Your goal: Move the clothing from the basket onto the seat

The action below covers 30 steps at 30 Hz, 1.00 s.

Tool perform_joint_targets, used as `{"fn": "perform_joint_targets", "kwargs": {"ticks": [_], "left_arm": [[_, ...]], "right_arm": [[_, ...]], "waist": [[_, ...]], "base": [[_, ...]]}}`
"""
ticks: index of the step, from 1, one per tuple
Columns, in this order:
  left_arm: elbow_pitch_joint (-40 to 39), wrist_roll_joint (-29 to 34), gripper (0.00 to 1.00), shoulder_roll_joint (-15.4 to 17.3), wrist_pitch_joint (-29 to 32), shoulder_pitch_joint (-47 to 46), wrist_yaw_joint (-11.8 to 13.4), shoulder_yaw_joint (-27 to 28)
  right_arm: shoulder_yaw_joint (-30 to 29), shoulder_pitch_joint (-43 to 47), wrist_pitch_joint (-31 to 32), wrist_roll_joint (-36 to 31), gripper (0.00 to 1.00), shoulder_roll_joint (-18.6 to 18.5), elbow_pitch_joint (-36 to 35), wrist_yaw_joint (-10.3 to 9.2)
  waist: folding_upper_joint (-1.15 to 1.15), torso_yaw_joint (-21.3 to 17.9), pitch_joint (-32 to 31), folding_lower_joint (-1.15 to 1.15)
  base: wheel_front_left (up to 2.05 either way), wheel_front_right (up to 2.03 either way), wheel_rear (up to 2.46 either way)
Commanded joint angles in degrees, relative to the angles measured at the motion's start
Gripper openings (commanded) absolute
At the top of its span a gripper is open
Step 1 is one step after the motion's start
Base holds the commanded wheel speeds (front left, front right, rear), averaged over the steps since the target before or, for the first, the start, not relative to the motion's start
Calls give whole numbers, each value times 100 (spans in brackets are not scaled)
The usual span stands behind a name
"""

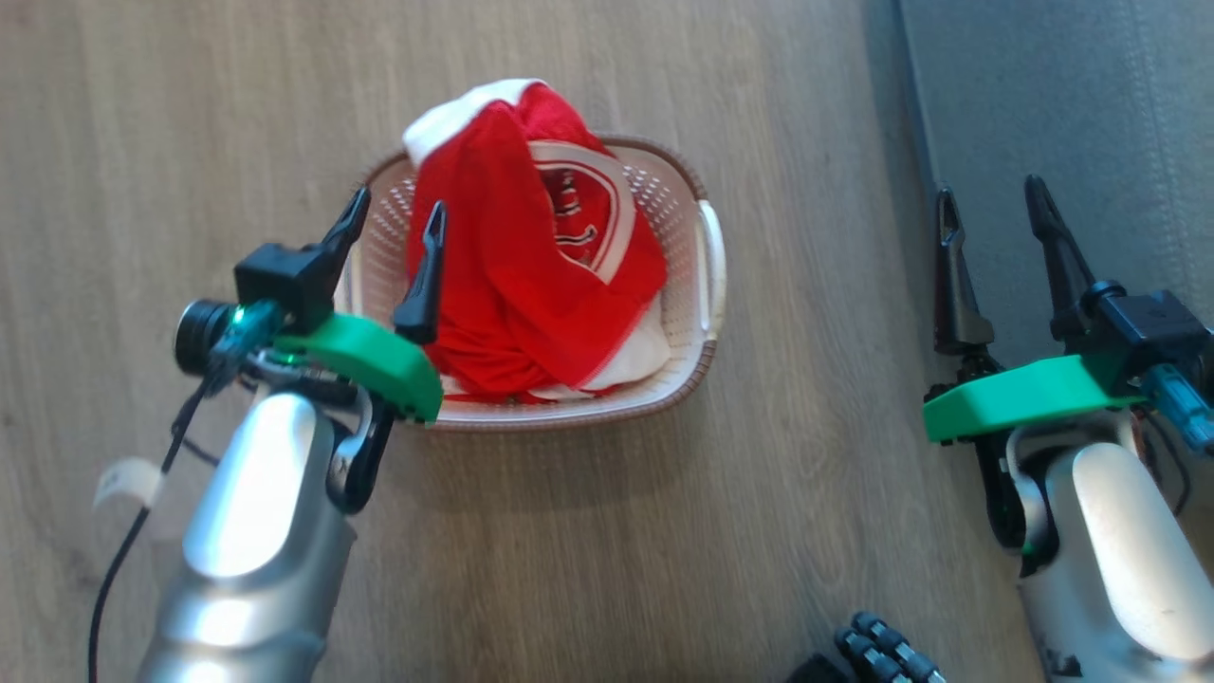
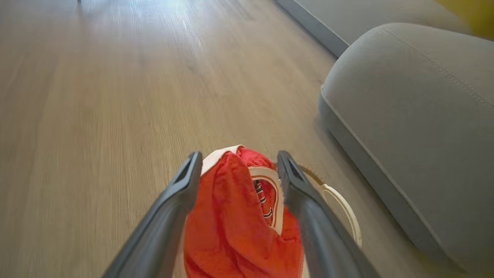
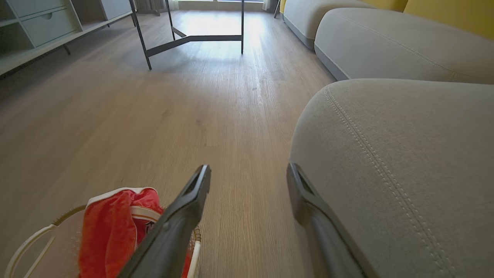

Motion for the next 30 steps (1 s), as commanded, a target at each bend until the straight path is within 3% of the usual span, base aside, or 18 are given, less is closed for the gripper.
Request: {"fn": "perform_joint_targets", "kwargs": {"ticks": [1, 18, 26, 30], "left_arm": [[-59, 55, 100, 89, 35, -244, -10, 102], [1556, 56, 100, -100, 1473, -1562, 631, -126], [2121, 67, 100, 106, 1795, -1940, 1106, 36], [2306, 77, 100, 207, 1822, -2009, 1179, 53]], "right_arm": [[138, -69, -76, -8, 100, 41, -185, 41], [349, -283, -76, 80, 100, 318, -386, 41], [457, -312, -76, 154, 100, 408, -441, 41], [443, -297, -76, 205, 100, 426, -442, 41]], "waist": [[0, -161, 144, -2], [0, -820, 862, -2], [0, -1094, 1114, -2], [0, -1176, 1147, -2]], "base": [[0, 0, 0], [0, 0, 0], [0, 0, 0], [0, 0, 0]]}}
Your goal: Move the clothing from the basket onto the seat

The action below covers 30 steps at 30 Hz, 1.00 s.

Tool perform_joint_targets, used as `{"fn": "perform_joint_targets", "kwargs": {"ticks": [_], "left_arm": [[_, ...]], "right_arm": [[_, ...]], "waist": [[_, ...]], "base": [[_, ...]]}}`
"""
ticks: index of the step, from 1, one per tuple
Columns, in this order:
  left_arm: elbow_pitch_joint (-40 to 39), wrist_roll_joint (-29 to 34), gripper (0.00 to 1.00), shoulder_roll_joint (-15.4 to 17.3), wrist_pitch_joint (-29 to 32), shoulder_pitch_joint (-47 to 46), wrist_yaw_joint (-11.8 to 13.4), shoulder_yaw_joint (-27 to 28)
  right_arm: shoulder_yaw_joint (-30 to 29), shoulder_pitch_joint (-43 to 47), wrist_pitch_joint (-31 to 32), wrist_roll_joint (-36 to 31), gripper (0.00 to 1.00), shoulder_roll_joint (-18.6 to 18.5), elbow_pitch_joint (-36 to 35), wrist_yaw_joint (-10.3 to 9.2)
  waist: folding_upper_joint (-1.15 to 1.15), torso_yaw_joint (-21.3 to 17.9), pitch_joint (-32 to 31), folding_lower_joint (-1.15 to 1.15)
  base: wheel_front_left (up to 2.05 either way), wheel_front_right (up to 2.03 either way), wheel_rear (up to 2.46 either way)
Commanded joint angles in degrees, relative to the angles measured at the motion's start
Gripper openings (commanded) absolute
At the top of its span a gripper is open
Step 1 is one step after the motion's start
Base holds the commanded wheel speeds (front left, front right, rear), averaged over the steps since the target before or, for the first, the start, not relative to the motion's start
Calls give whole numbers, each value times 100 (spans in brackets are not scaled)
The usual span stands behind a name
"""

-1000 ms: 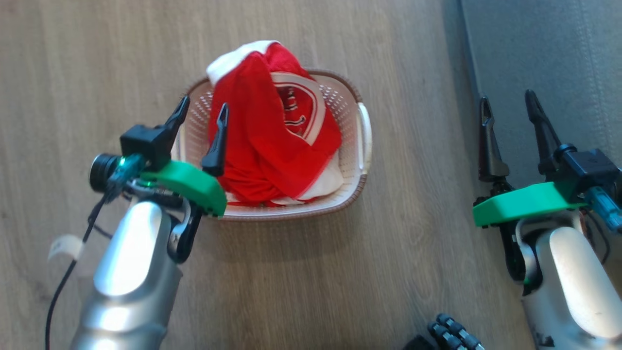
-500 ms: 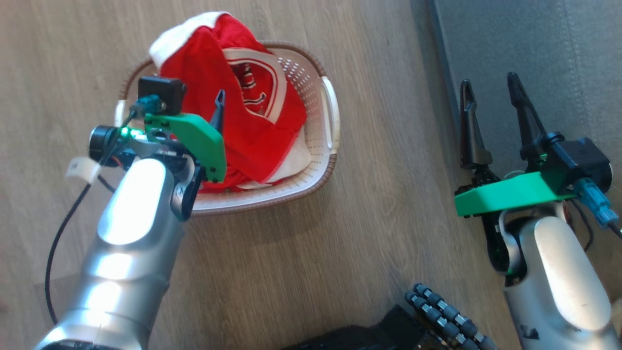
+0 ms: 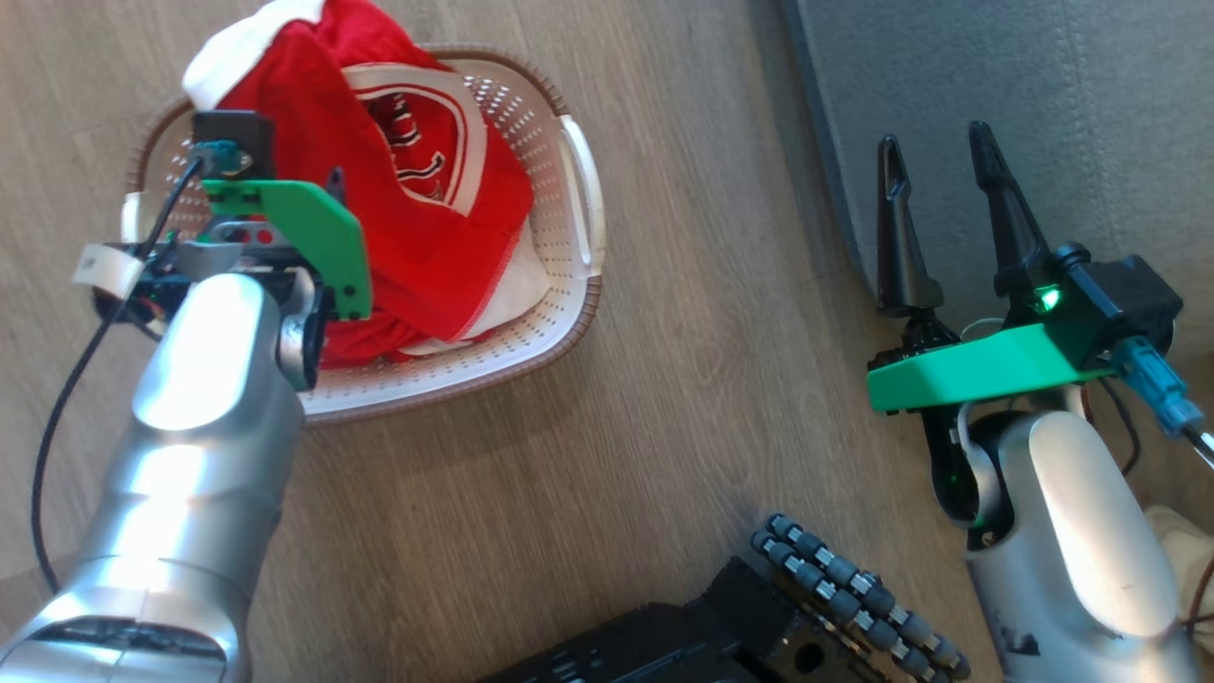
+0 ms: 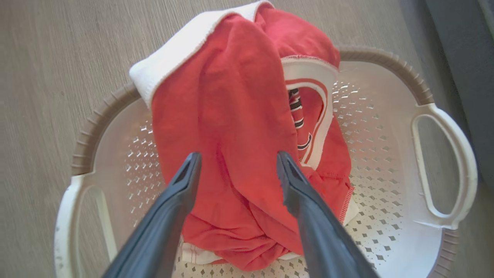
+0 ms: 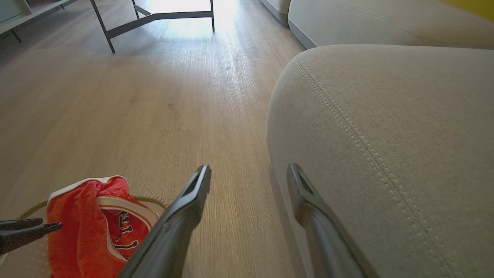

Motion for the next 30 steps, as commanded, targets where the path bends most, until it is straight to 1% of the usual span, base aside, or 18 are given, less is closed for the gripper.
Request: {"fn": "perform_joint_targets", "kwargs": {"ticks": [1, 8, 17, 23, 30], "left_arm": [[-105, 31, 100, 142, -13, -82, 58, 128], [220, 13, 100, 289, -87, -207, 278, 193], [578, -37, 100, 438, -42, -582, 449, 232], [720, -67, 100, 569, -13, -686, 508, 242], [819, -108, 100, 565, 29, -711, 527, 198]], "right_arm": [[77, 72, -34, 38, 100, 29, -178, 41], [106, 94, -34, 267, 100, 37, -236, 41], [208, 64, -34, 511, 100, 38, -329, 41], [245, 95, -34, 609, 100, 38, -337, 41], [300, 33, -34, 677, 100, 39, -314, 41]], "waist": [[0, -32, 19, -1], [0, -150, 94, -1], [0, -322, 380, -1], [0, -338, 485, -1], [0, -315, 506, -1]], "base": [[0, 0, 0], [0, 0, 0], [0, 0, 0], [0, 0, 0], [0, 0, 0]]}}
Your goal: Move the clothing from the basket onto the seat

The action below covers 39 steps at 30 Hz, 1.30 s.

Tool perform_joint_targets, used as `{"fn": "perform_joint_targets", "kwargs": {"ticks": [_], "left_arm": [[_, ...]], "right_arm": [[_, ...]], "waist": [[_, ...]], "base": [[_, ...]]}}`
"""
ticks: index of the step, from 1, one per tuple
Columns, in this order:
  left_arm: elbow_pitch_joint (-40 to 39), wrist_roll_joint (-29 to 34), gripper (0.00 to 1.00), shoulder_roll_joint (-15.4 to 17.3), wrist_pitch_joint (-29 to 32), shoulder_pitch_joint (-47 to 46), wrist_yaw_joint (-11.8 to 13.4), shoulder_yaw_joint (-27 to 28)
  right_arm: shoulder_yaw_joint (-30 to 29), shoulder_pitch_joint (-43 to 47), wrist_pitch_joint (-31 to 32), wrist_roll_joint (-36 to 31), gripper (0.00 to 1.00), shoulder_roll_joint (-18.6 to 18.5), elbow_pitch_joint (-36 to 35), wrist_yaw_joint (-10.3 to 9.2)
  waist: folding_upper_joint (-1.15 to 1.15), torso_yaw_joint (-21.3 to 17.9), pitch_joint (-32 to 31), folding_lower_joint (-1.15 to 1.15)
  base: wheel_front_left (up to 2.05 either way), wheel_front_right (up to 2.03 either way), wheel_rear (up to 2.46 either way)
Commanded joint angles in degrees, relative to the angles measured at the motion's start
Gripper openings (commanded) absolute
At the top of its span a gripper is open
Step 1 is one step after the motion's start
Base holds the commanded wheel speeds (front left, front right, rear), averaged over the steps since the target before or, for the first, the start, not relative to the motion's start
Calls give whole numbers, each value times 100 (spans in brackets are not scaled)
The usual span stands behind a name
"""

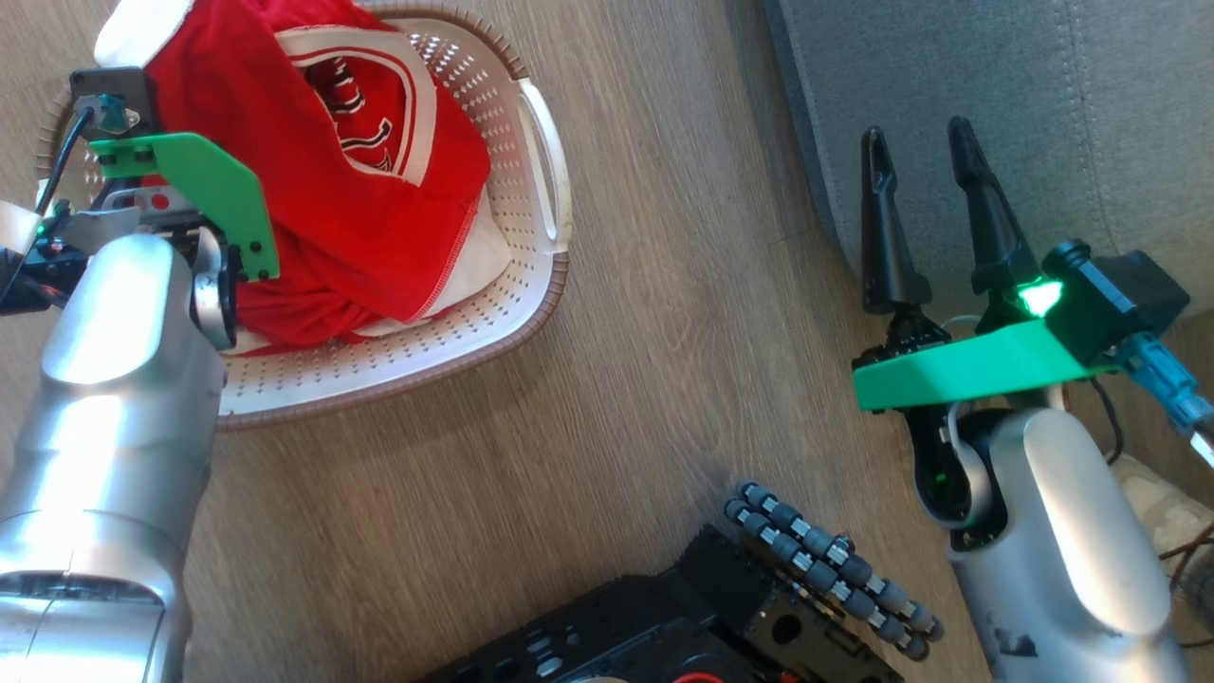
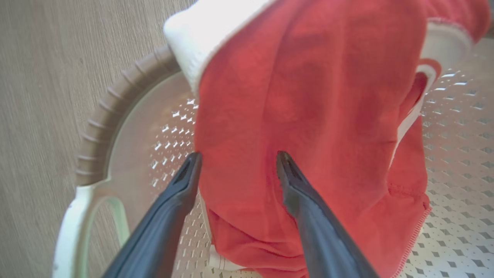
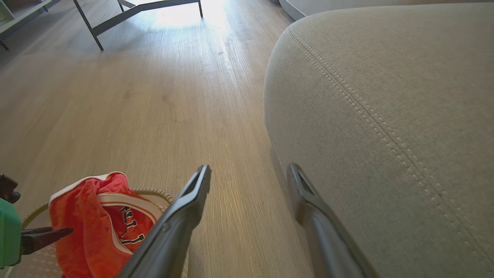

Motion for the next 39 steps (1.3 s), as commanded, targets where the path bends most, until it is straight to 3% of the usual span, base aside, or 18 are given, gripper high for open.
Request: {"fn": "perform_joint_targets", "kwargs": {"ticks": [1, 15, 16, 17, 19, 22, 27, 30, 39], "left_arm": [[-74, -44, 100, 133, -4, -43, 47, 83], [21, -89, 100, 166, -36, -150, 43, -18], [25, -91, 97, 168, -45, -164, 45, -26], [34, -93, 85, 178, -53, -177, 42, -33], [58, -105, 49, 183, -64, -192, 41, -43], [85, -115, 31, 188, -71, -219, 39, -68], [123, -118, 22, 191, -118, -262, 27, -123], [132, -124, 0, 168, -149, -294, 14, -157], [198, -214, 0, 26, -351, -280, -152, -236]], "right_arm": [[118, 44, -34, 44, 100, -14, -167, 41], [233, 52, -34, 50, 100, -14, -224, 41], [240, 48, -34, 53, 100, -14, -226, 41], [248, 44, -34, 58, 100, -14, -224, 41], [255, 33, -34, 58, 100, -14, -217, 41], [254, 21, -34, 48, 100, -14, -212, 41], [259, 14, -34, 25, 100, -14, -217, 41], [257, 18, -34, 12, 100, -14, -216, 41], [202, 22, -34, -37, 100, -14, -166, 41]], "waist": [[0, -6, 10, 0], [0, -115, 138, 0], [0, -120, 145, 0], [0, -125, 150, 0], [0, -134, 154, 0], [0, -141, 168, 0], [0, -151, 189, 0], [0, -145, 201, 0], [0, -56, 89, 0]], "base": [[0, 0, 0], [0, 0, 0], [0, 0, 0], [0, 0, 0], [0, 0, 0], [0, 0, 0], [0, 0, 0], [0, 0, 0], [0, 0, 0]]}}
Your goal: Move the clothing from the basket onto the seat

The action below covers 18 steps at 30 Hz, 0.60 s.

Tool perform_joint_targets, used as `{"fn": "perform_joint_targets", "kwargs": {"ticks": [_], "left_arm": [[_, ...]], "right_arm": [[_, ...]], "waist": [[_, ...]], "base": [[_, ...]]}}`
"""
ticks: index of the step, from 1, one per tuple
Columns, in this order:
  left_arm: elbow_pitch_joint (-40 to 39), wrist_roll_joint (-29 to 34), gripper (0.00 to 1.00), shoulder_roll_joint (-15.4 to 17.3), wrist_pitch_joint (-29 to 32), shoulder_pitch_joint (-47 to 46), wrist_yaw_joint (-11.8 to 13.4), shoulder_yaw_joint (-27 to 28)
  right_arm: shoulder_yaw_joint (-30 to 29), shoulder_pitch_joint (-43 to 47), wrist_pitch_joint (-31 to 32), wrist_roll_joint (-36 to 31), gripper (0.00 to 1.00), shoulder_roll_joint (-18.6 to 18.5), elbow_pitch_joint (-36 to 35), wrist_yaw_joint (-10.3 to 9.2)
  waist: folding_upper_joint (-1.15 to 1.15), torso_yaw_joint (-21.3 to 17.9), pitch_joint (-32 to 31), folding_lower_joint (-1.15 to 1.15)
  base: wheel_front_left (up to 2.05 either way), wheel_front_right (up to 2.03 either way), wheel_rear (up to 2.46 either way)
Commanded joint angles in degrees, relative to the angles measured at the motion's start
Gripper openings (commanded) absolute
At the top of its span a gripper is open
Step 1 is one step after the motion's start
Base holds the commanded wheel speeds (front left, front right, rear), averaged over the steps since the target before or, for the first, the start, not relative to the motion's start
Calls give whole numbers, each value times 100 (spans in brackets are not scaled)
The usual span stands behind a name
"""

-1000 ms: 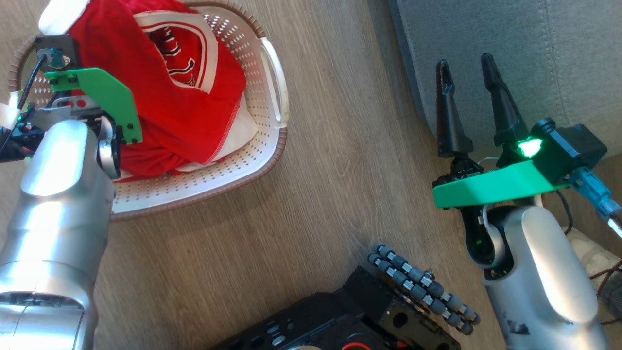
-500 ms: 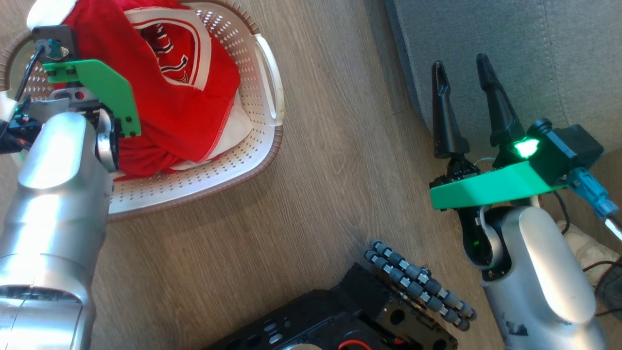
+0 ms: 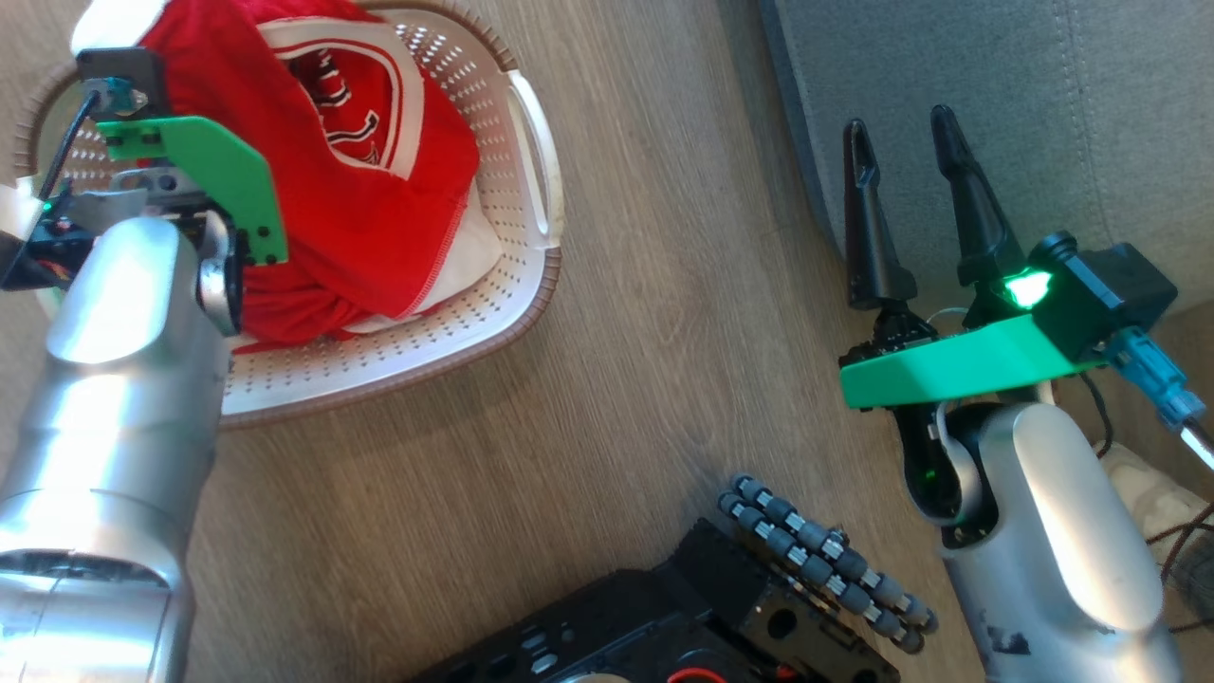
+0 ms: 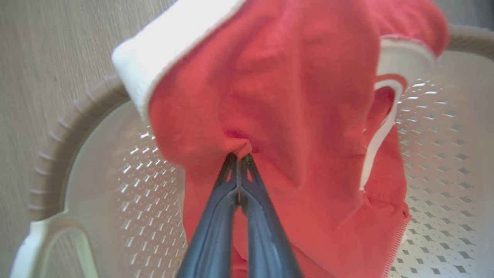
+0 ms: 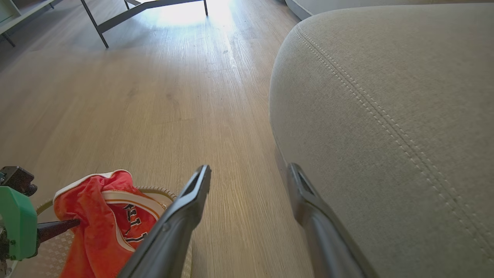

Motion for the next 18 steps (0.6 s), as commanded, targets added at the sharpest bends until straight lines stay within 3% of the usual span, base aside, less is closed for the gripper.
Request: {"fn": "perform_joint_targets", "kwargs": {"ticks": [1, 18], "left_arm": [[-106, -41, 0, 33, -91, -1, -38, 52], [-640, -692, 0, -464, -1028, 927, -1074, 100]], "right_arm": [[42, 120, -34, -35, 100, -21, -125, 41], [-297, 391, -34, -380, 100, -21, 8, 41]], "waist": [[0, 46, -46, 0], [0, 704, -1106, 0]], "base": [[0, 0, 0], [0, 0, 0]]}}
